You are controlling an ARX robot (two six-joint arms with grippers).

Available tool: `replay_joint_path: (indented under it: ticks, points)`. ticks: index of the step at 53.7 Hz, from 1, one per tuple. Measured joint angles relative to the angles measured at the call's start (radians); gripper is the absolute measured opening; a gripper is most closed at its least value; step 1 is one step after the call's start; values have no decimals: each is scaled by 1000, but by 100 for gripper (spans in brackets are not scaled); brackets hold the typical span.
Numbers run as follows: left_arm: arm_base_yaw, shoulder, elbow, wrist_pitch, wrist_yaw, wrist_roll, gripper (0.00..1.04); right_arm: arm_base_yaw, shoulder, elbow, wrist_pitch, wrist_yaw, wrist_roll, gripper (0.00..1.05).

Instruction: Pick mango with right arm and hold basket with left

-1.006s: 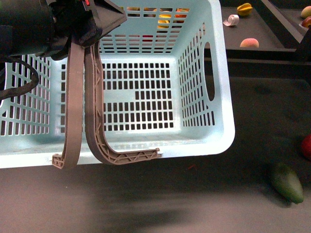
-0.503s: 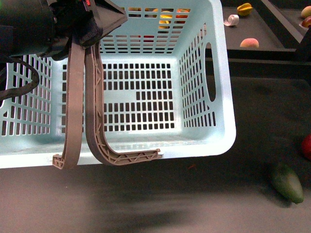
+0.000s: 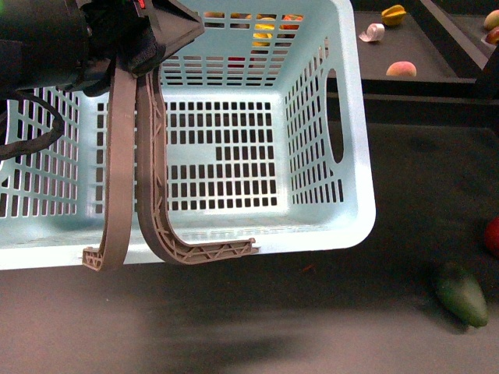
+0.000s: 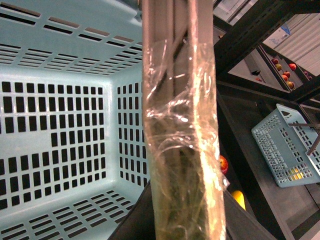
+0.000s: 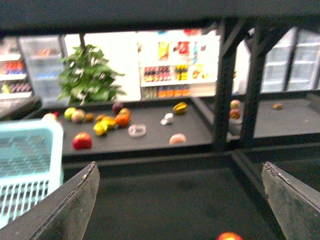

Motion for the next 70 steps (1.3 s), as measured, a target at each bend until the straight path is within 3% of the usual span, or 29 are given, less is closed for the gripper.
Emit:
replay_joint_path:
  ticks: [20, 33, 52, 70]
  points:
    - [0, 0, 1, 0, 0, 0, 11, -242, 773, 126, 296, -252, 65, 97]
    - [0, 0, 1, 0, -1, 0, 11, -348, 1245, 223, 456, -329, 50, 97]
    - [0, 0, 1, 0, 1, 0, 11, -440, 1756, 363, 653, -292, 11, 97]
    - [0, 0, 1, 0, -1, 0, 11, -472, 2118, 532, 716, -245, 8, 97]
